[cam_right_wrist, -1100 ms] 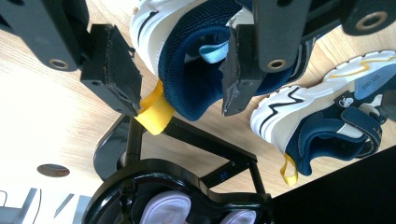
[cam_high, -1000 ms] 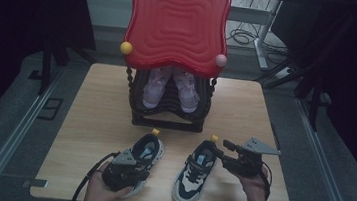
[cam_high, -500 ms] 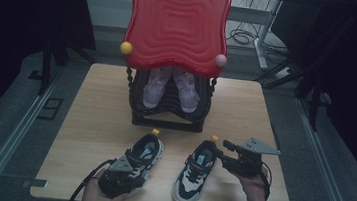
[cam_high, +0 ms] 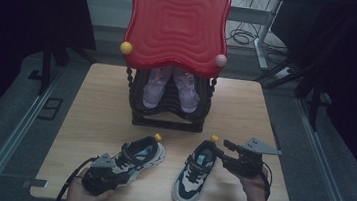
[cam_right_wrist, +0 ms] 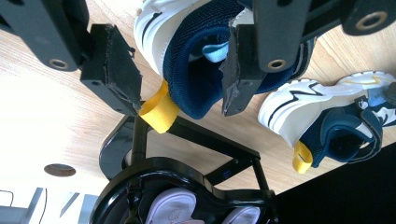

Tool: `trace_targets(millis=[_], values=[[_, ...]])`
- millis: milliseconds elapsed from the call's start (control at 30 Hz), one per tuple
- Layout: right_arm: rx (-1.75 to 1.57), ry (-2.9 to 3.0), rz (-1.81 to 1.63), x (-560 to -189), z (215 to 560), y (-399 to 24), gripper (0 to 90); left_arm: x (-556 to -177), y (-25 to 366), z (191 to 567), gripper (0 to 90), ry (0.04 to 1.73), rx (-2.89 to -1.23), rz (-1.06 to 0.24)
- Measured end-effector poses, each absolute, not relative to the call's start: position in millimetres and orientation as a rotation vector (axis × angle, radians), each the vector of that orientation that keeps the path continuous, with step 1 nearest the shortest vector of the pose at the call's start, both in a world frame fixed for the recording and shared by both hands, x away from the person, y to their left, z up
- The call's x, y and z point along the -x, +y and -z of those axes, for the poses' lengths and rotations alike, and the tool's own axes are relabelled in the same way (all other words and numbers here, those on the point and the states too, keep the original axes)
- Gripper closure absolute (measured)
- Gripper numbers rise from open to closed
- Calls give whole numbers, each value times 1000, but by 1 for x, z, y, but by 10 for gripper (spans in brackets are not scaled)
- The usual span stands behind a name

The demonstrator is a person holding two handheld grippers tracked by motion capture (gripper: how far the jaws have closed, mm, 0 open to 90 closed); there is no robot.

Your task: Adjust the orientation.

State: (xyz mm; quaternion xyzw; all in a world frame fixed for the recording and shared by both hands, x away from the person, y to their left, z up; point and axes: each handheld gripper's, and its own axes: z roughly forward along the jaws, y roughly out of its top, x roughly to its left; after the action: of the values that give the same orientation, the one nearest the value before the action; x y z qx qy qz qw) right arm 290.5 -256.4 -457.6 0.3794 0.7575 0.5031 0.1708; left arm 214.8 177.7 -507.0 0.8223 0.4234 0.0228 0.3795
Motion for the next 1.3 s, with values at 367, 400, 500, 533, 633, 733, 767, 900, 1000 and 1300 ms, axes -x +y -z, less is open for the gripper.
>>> trace_targets(millis=[367, 400, 500, 533, 633, 733, 767, 900, 1000, 1300], values=[[-1077, 2149, -1429, -290, 457, -257, 474, -217, 196, 506, 899, 1126, -2066, -74], [-1077, 2147, -1431, -290, 457, -257, 474, -218, 198, 506, 899, 1130, -2063, -75], [-1076, 2144, -1432, -290, 457, -258, 474, -221, 203, 507, 899, 1142, -2056, -78], [-1078, 2143, -1432, -290, 456, -258, 474, -221, 205, 506, 899, 1148, -2054, -83], [-1081, 2143, -1433, -290, 456, -258, 474, -223, 210, 506, 899, 1162, -2047, -89], [-1080, 2145, -1431, -290, 457, -258, 474, -226, 216, 505, 900, 1174, -2038, -93], [-1079, 2146, -1430, -290, 457, -258, 474, -226, 217, 504, 900, 1177, -2037, -95], [-1080, 2149, -1429, -291, 457, -257, 474, -230, 222, 504, 900, 1189, -2031, -97], [-1081, 2148, -1428, -291, 457, -257, 474, -233, 224, 503, 900, 1198, -2031, -103], [-1081, 2148, -1426, -291, 458, -257, 474, -246, 233, 502, 900, 1228, -2021, -107]])
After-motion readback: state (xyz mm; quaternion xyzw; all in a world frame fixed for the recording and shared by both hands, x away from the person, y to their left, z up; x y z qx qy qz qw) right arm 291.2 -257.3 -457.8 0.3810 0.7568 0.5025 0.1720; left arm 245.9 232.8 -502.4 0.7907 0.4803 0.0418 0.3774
